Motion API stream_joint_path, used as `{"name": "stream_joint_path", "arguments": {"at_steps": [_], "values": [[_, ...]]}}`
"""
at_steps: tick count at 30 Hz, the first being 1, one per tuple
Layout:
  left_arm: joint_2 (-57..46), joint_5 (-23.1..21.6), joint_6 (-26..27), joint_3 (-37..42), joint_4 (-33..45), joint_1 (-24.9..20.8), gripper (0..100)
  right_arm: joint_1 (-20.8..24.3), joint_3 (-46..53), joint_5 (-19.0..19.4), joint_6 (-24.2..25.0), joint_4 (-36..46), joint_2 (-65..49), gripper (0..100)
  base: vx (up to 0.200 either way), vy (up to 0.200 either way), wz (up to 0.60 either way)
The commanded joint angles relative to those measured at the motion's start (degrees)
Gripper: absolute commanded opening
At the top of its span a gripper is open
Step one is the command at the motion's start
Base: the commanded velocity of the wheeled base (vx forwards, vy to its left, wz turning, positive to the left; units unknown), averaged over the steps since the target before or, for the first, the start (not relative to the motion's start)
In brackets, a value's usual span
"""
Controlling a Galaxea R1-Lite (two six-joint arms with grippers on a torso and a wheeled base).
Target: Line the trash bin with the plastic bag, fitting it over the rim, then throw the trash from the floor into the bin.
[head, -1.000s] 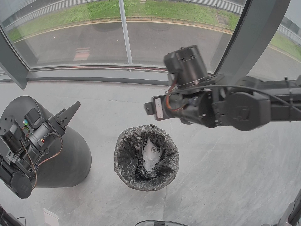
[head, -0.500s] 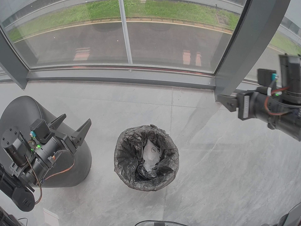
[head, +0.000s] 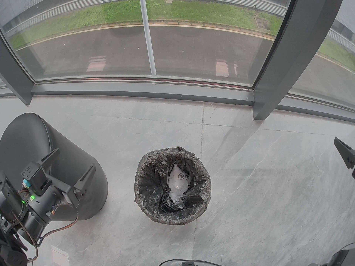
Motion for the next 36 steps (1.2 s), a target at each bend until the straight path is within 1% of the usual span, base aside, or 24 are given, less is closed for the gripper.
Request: {"name": "stream_joint_path", "arguments": {"at_steps": [1,2,3,4,6,7,8,9,12,17,18,22,24,25,26,27,29,34,36], "values": [[-23.4,4.7,1.0,-4.1,21.8,1.1,100,-6.8,9.9,-0.1,-3.3,0.2,-17.2,100,0.000,0.000,0.00],[-30.4,4.7,0.9,-7.2,33.4,1.8,100,-8.2,11.8,-0.2,-3.4,0.1,-19.4,100,0.000,0.000,0.00],[-34.2,4.6,0.3,-9.3,40.0,2.2,100,-9.5,12.7,-0.2,-3.7,0.1,-20.6,100,0.000,0.000,0.00],[-38.7,4.6,-0.5,-12.1,49.0,2.6,100,-11.1,13.7,0.0,-4.6,0.1,-22.5,100,0.000,0.000,0.00],[-44.8,4.4,-1.4,-16.5,62.7,3.3,100,-13.7,14.9,0.5,-6.6,0.3,-25.3,100,0.000,0.000,0.00],[-47.3,4.2,-1.7,-18.3,68.7,3.9,100,-14.8,15.6,0.6,-7.3,0.3,-26.7,100,0.000,0.000,0.00],[-47.7,4.2,-1.8,-18.5,69.4,4.0,100,-15.0,15.7,0.6,-7.3,0.3,-26.9,100,0.000,0.000,0.00],[-51.6,3.6,-3.1,-19.8,75.5,5.2,100,-16.6,16.9,0.7,-7.5,0.3,-29.2,100,0.000,0.000,0.00],[-56.1,2.2,-5.1,-19.0,77.9,7.4,100,-18.6,18.5,0.8,-7.6,0.3,-32.4,100,0.000,0.000,0.00],[-61.7,1.9,-5.0,-15.2,78.0,11.8,100,-20.3,21.4,0.9,-7.6,0.4,-37.4,100,0.000,0.000,0.00],[-64.7,1.9,-4.9,-13.1,78.1,13.6,100,-21.2,22.7,0.8,-7.6,0.5,-39.9,100,0.000,0.000,0.00],[-68.3,1.9,-5.0,-10.8,78.2,15.6,100,-22.6,23.6,0.9,-7.8,0.2,-42.0,100,0.000,0.000,0.00],[-68.7,1.9,-5.0,-10.5,78.2,15.7,100,-22.7,23.8,0.9,-7.8,0.1,-42.0,100,0.000,0.000,0.00],[-71.5,1.9,-5.0,-8.1,78.2,17.7,100,-25.1,24.3,1.4,-7.9,-0.2,-42.7,100,0.000,0.000,0.00],[-71.5,1.9,-5.0,-8.1,78.2,17.7,100,-25.1,24.3,1.4,-7.9,-0.2,-42.7,100,0.000,0.000,0.00],[-73.1,1.9,-5.0,-6.5,78.2,19.2,100,-27.0,24.3,2.9,-8.0,0.3,-44.8,100,0.000,0.000,0.00],[-74.3,1.9,-5.0,-5.1,78.2,20.5,100,-27.7,24.4,4.7,-8.8,0.4,-47.2,100,0.000,0.000,0.00],[-76.4,1.8,-5.1,-3.2,78.3,25.6,100,-27.7,25.8,4.7,-8.8,0.1,-47.2,100,0.000,0.000,0.00],[-76.5,1.9,-4.9,-1.4,78.2,25.8,100,-27.7,27.2,4.8,-9.0,0.0,-47.2,100,0.000,0.000,0.00]]}}
